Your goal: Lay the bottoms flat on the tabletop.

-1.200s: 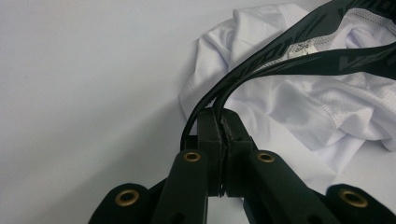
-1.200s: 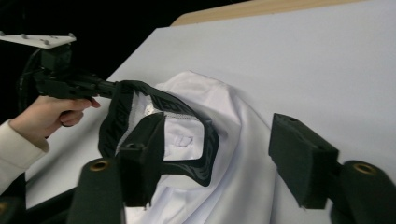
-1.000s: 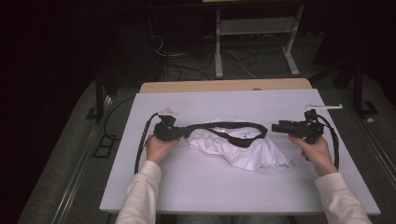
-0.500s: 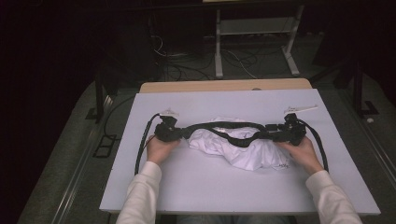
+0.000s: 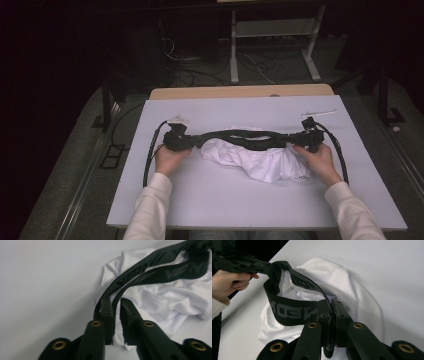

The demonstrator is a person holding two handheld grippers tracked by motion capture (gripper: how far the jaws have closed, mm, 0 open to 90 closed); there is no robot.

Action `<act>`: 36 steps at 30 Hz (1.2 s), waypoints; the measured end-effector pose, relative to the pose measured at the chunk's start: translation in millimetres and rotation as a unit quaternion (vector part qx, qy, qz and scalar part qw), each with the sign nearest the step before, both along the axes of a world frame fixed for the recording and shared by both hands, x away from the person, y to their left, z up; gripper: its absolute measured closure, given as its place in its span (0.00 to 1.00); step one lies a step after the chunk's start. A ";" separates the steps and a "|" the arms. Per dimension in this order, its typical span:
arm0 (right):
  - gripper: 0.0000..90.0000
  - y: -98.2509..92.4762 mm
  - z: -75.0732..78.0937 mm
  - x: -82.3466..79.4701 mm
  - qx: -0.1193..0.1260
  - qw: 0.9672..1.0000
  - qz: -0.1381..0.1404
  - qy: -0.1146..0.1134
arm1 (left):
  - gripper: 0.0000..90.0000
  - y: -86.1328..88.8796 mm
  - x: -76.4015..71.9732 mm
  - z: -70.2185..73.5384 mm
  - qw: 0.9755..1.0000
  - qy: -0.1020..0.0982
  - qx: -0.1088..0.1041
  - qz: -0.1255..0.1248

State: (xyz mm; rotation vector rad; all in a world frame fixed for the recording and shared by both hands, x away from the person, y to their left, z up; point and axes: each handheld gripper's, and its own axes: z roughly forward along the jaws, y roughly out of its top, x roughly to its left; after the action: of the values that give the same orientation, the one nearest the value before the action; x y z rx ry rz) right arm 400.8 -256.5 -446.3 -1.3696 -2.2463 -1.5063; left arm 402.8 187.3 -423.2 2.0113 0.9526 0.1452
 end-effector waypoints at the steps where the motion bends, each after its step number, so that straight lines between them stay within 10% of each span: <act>1: 0.94 0.0 0.0 0.0 0.000 1.000 0.000 0.000 | 0.84 0.0 0.0 0.0 1.000 0.000 0.000 0.000; 9: 0.94 -2.9 -1.3 1.0 -0.004 1.000 -0.004 0.005 | 0.70 23.9 -1.9 3.8 0.997 -0.005 -0.060 0.038; 24: 0.94 -3.2 -4.0 1.7 -0.003 1.000 -0.010 0.014 | 0.50 13.1 1.8 -24.1 0.997 0.009 -0.062 0.034; 29: 0.93 -2.3 -4.3 0.7 -0.003 1.000 -0.013 0.016 | 0.73 -0.8 3.8 -32.0 0.998 0.017 -0.030 0.044; 36: 0.83 -5.7 -5.3 -2.9 0.006 1.000 -0.019 0.021 | 0.92 3.3 6.6 -32.0 0.996 0.034 -0.056 0.064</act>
State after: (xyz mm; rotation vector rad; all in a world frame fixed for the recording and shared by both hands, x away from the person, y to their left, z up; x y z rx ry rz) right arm 397.9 -262.2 -451.6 -1.4341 -2.1946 -1.4874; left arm 409.4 190.6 -455.2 1.8625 1.1094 0.0911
